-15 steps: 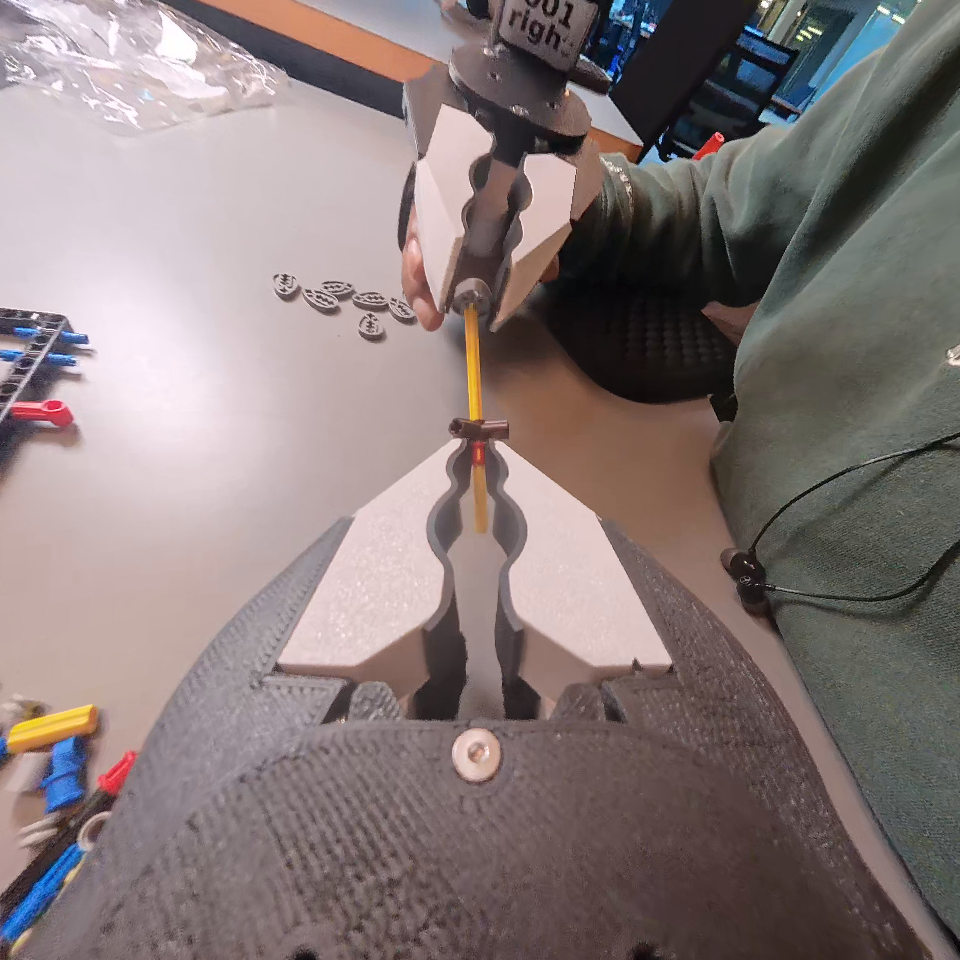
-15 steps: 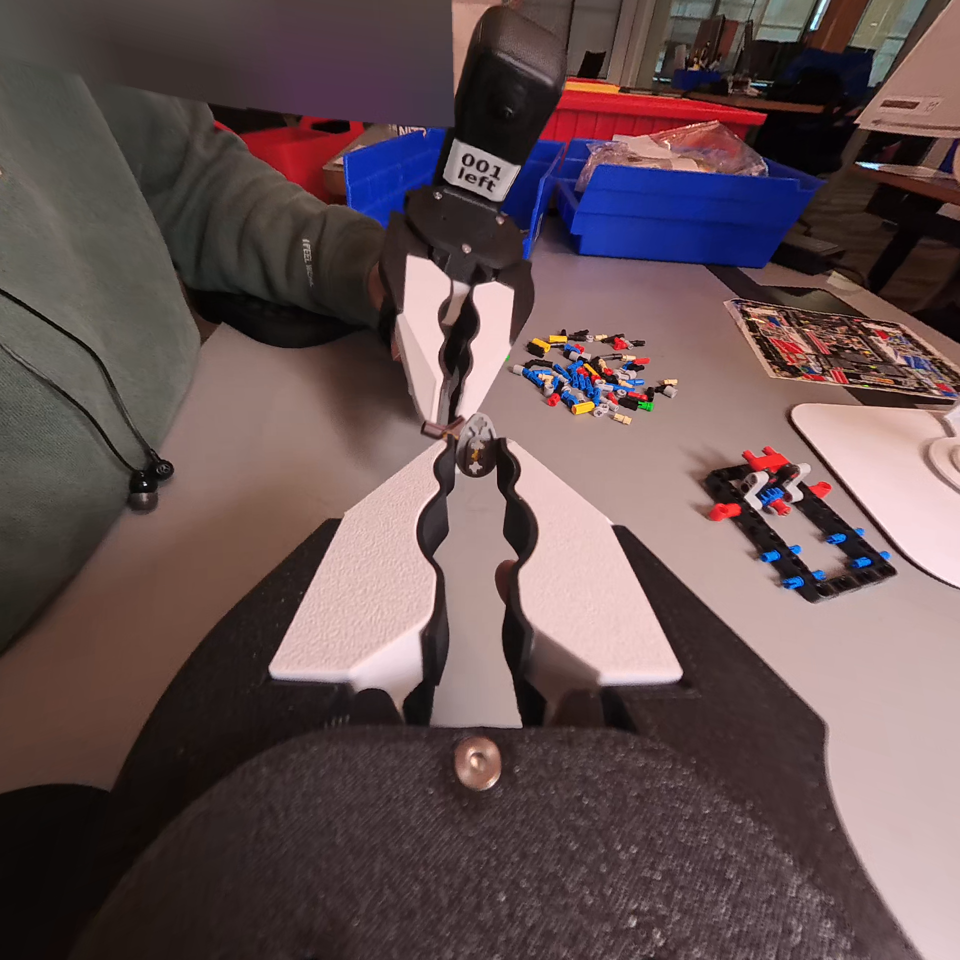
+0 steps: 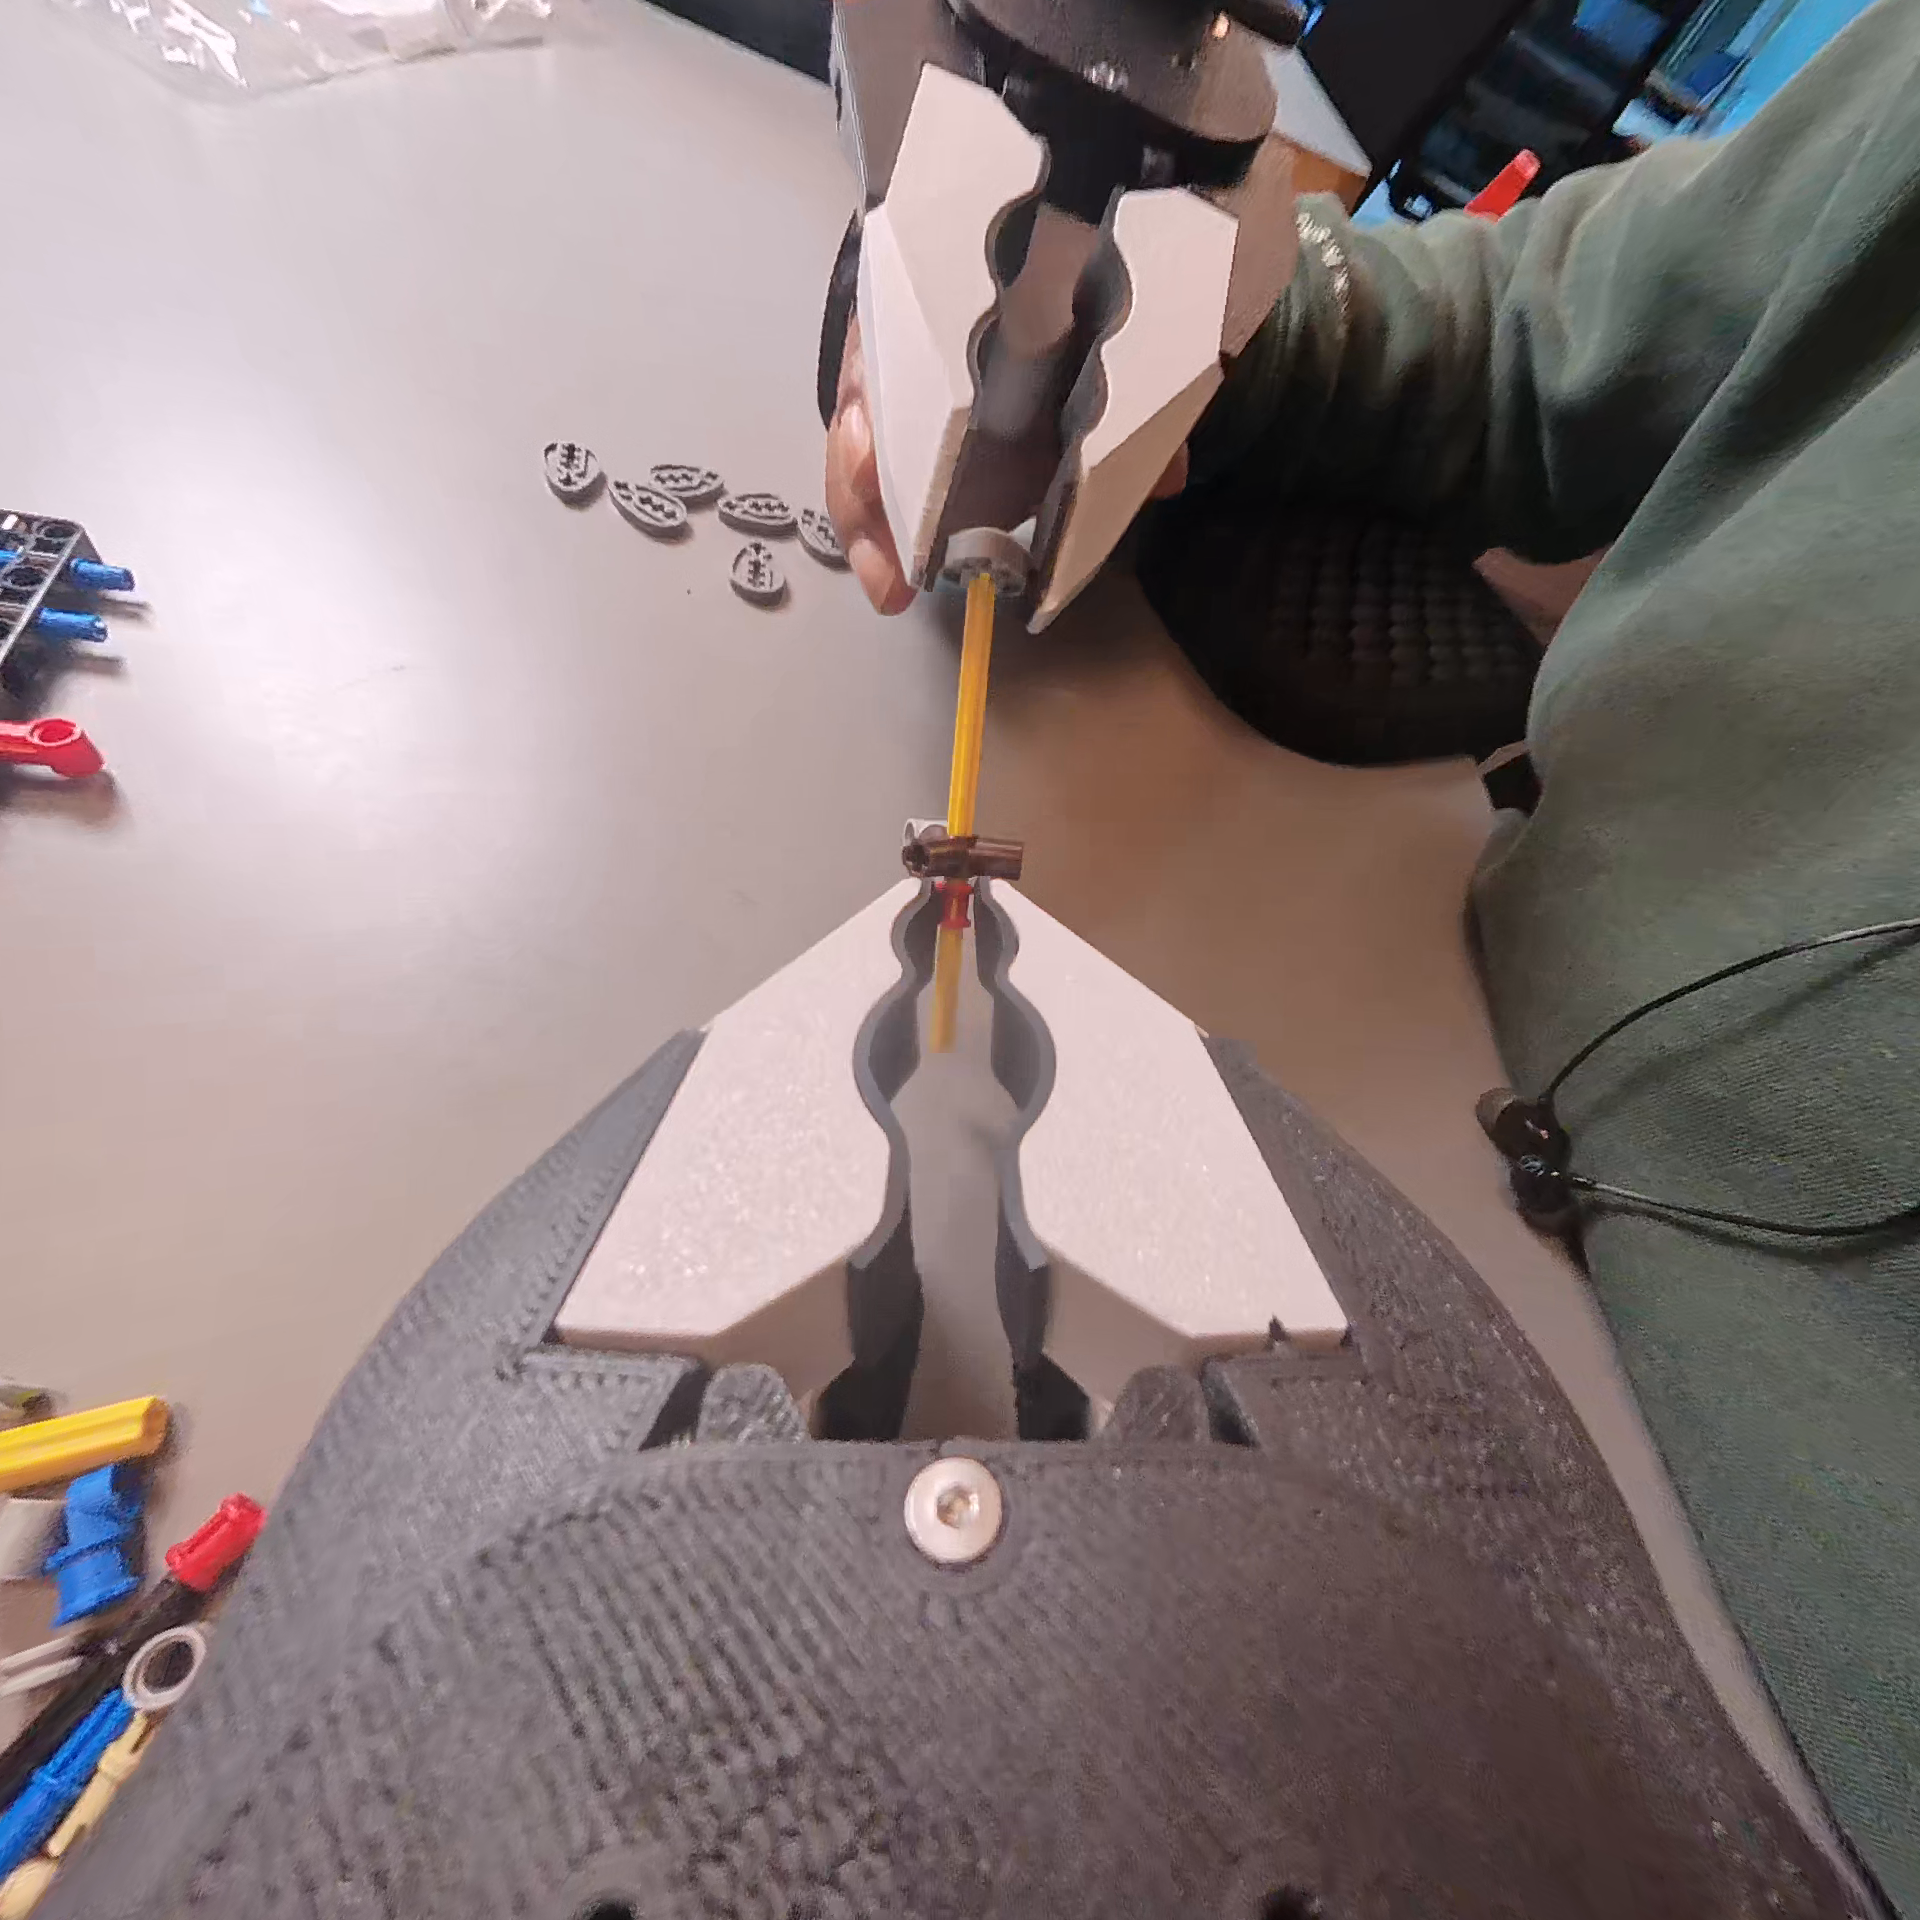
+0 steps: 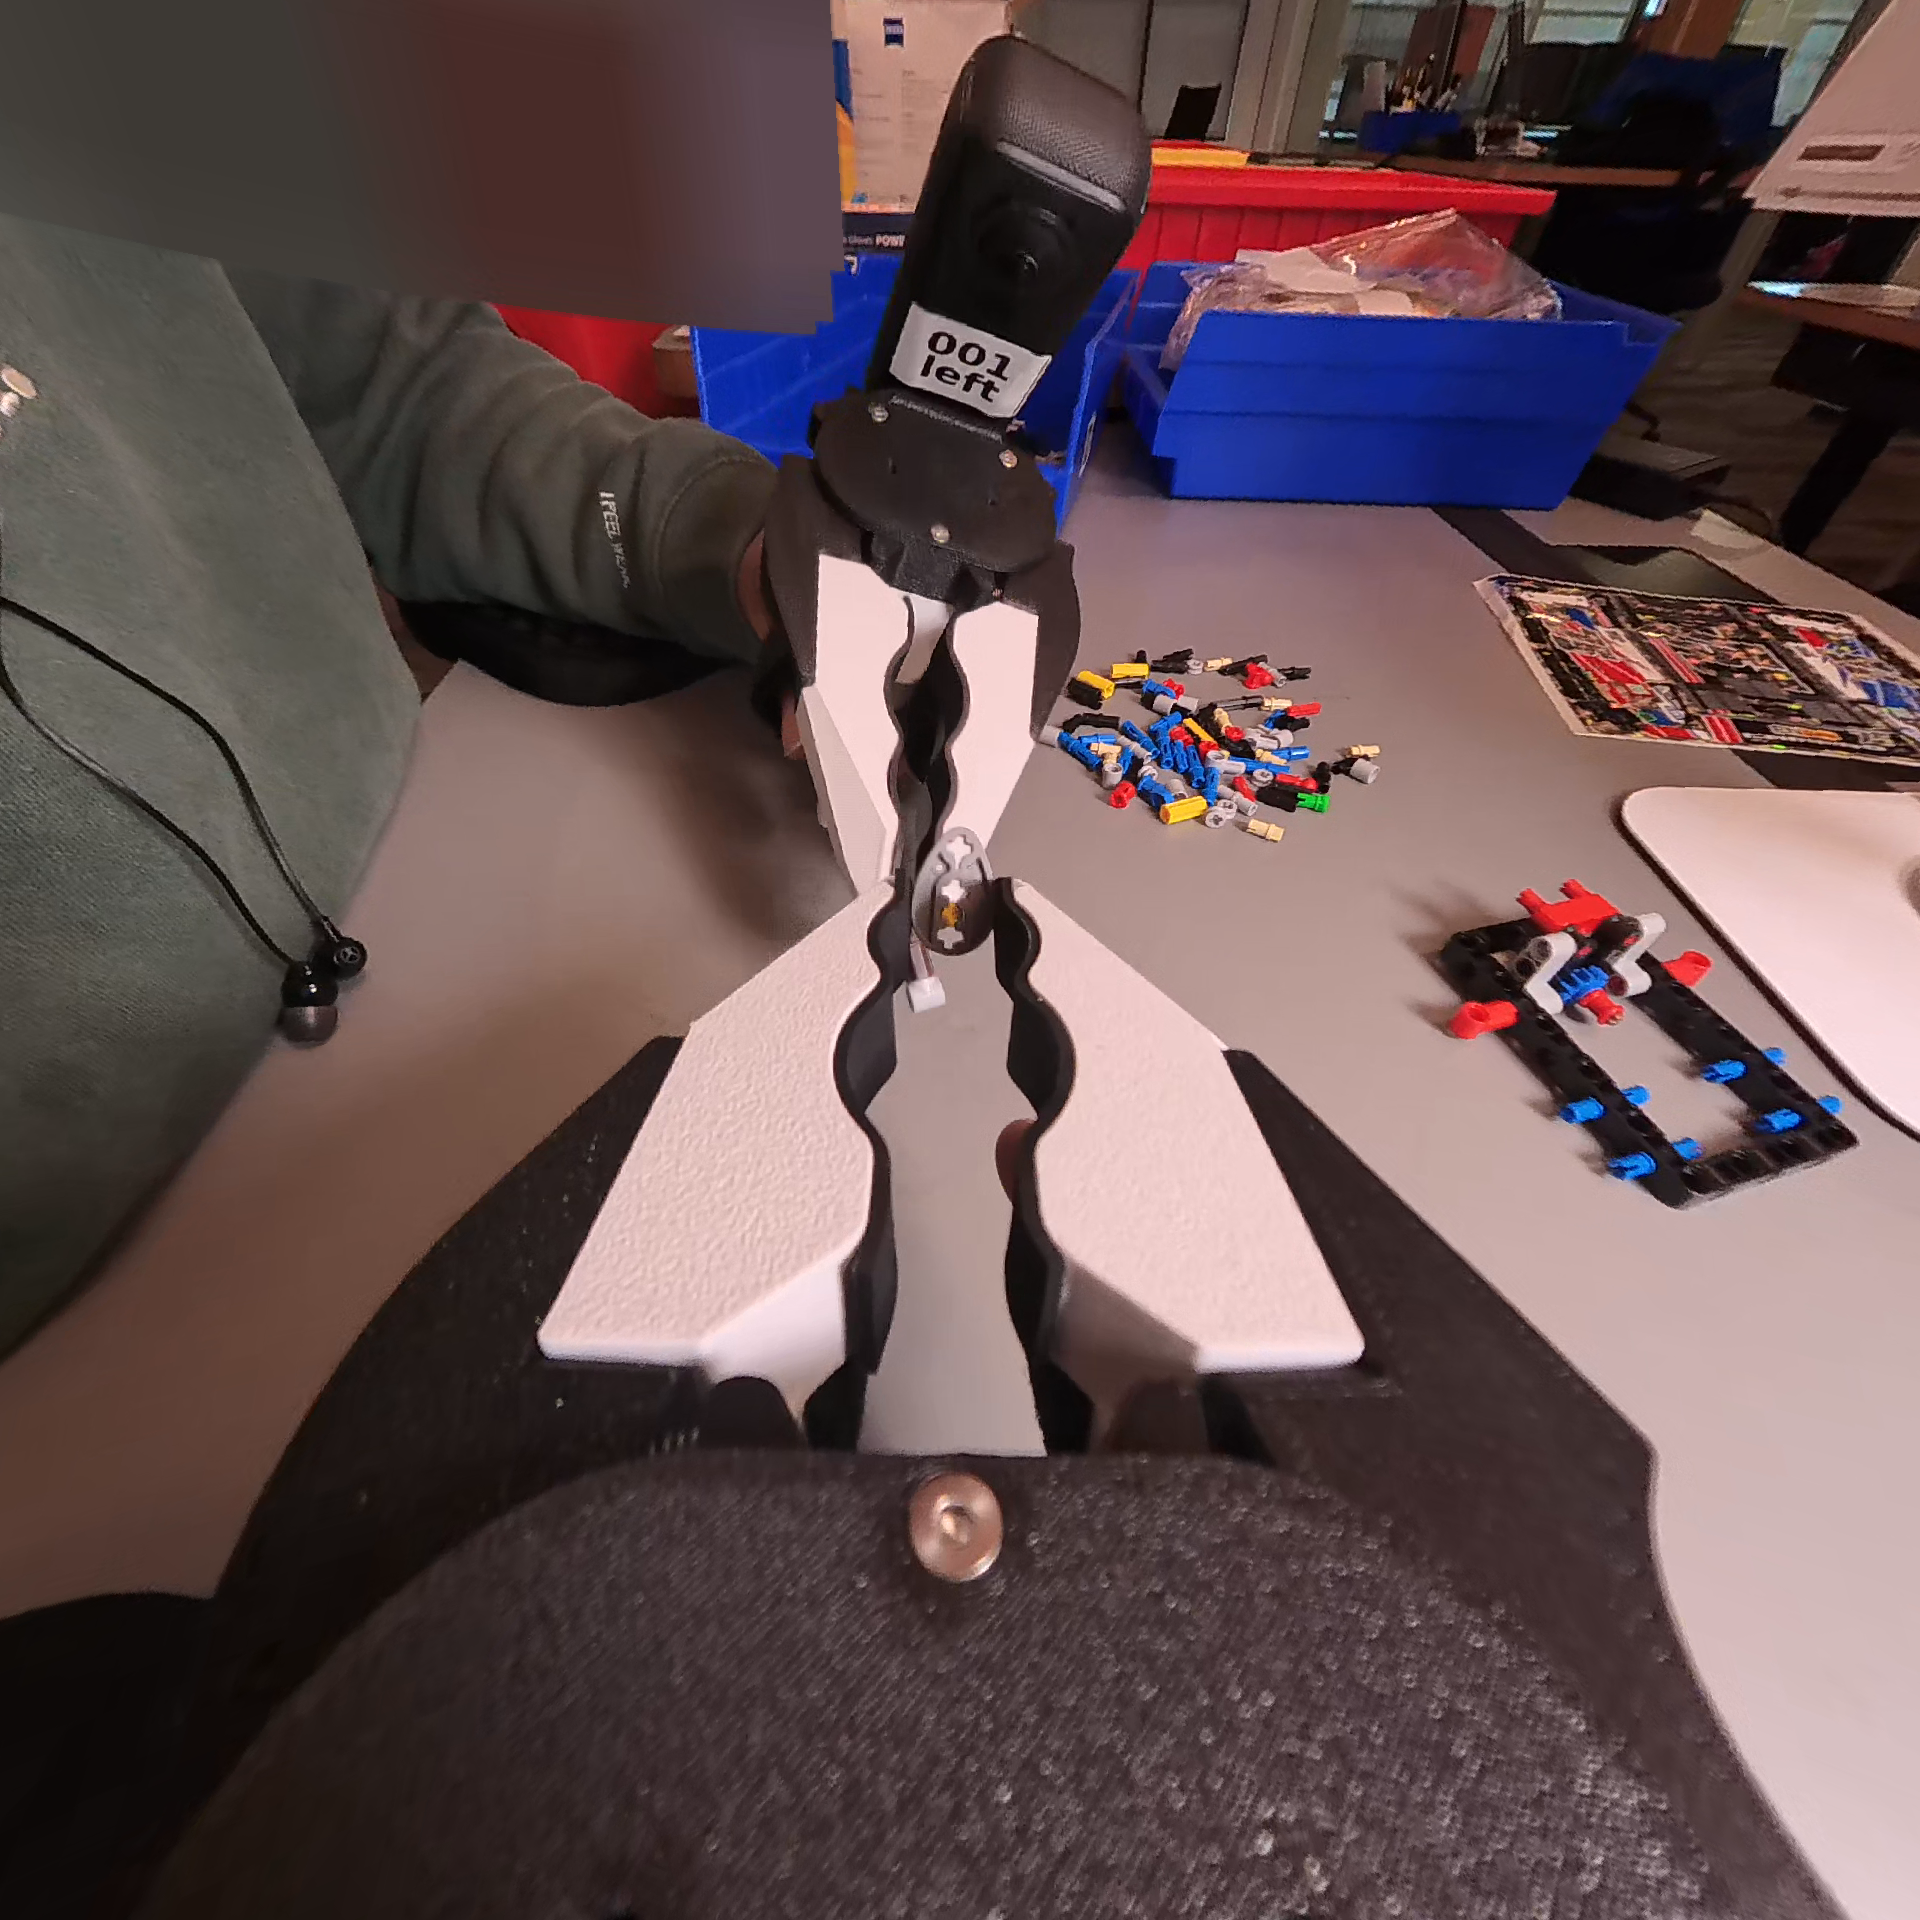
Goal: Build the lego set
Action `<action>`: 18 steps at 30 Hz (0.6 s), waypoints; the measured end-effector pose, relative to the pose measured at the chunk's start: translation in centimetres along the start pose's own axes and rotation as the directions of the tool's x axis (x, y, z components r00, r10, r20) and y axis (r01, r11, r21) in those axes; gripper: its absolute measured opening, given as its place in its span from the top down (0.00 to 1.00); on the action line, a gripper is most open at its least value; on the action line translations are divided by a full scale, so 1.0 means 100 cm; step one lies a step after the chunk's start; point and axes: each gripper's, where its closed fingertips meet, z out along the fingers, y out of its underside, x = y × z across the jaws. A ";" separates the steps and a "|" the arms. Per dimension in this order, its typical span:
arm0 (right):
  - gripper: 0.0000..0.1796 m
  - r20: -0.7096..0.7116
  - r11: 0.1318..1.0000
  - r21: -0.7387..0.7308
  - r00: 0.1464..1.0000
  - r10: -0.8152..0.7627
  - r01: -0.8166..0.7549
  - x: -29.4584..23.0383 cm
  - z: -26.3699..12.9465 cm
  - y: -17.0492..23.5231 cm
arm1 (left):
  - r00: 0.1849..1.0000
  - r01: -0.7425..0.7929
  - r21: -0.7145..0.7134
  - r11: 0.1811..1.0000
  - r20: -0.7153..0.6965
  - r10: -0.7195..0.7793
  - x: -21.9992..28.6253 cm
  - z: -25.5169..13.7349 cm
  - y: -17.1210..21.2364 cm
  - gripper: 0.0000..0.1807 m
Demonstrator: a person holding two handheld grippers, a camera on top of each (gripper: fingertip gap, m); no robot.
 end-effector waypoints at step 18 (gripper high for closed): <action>0.92 0.004 0.989 -0.136 0.998 -0.064 0.064 -0.010 0.014 0.013 | 0.997 -0.063 -0.127 0.990 0.038 0.069 0.001 0.005 0.018 0.94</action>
